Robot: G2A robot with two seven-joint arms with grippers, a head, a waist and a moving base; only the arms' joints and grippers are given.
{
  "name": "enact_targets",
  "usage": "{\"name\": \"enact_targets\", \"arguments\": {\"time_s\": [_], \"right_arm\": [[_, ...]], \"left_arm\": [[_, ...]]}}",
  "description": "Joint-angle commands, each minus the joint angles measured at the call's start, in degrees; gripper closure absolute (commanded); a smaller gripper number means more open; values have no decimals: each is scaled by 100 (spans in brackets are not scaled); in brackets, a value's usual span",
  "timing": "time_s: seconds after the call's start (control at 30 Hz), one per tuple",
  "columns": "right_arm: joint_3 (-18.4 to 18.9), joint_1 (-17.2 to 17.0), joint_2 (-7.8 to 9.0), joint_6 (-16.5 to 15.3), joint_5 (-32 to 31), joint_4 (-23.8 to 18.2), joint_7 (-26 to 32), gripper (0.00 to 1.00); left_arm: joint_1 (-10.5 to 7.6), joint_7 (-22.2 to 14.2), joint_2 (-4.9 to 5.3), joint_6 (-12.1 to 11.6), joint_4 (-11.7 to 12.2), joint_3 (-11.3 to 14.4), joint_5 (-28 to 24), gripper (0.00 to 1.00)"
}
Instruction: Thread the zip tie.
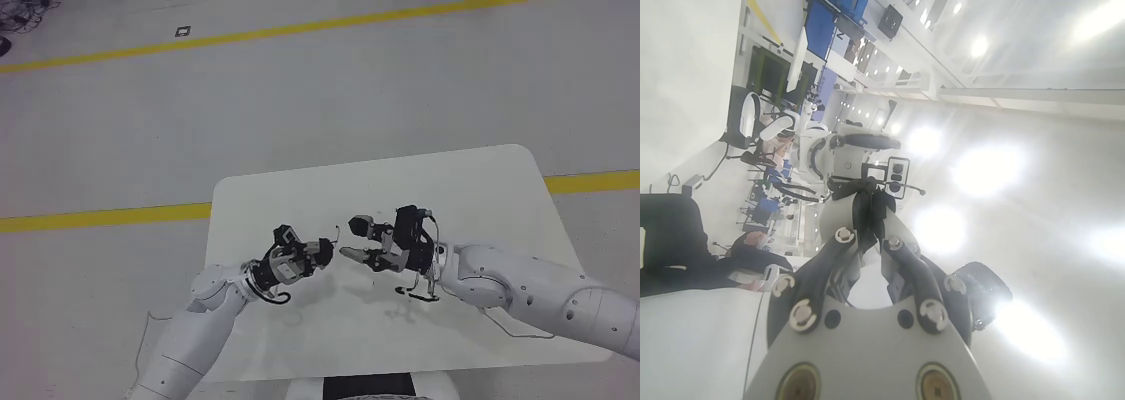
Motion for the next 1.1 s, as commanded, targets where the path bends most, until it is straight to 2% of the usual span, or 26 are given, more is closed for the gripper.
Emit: {"name": "enact_targets", "arguments": {"time_s": [0.0,0.07,0.1,0.2,0.27,0.37,0.4,0.43,0.77,0.83,0.9,0.93,1.07], "right_arm": [[25,34,59,0,-185,76,-71,0],[135,7,129,13,-539,162,-220,0],[190,-48,154,128,-722,163,-280,0],[292,-304,211,972,-1476,3,-196,0],[366,-476,230,1502,-1891,-82,-159,0],[473,-712,235,2093,-2315,-205,-166,0],[488,-757,232,2149,-2365,-222,-159,0],[488,-757,232,2149,-2365,-222,-159,0],[509,-756,229,2192,-2468,-207,-129,0],[594,-815,209,2430,-2929,-258,-301,0],[671,-932,196,2777,-3263,-241,-527,0],[720,-984,188,2974,-3526,-229,-603,0],[840,-1172,149,3351,-4148,-218,-773,0]], "left_arm": [[15,38,-4,20,-15,-14,-121,100],[37,47,-11,100,-37,-13,-321,100],[46,25,-18,143,-43,-14,-475,100],[62,-194,-43,427,-48,-6,-1129,100],[37,-314,-48,597,-22,-19,-1366,100],[43,-419,-53,869,-21,-22,-1688,100],[35,-408,-51,944,-47,-22,-1705,100],[13,-380,-44,939,-82,-33,-1594,100],[34,-305,-57,969,-112,6,-1700,100],[79,-299,-97,1164,-184,110,-2189,100],[94,-309,-126,1317,-184,179,-2547,100],[105,-352,-146,1465,-181,240,-2788,100],[63,-435,-165,1523,-118,523,-3355,100]]}}
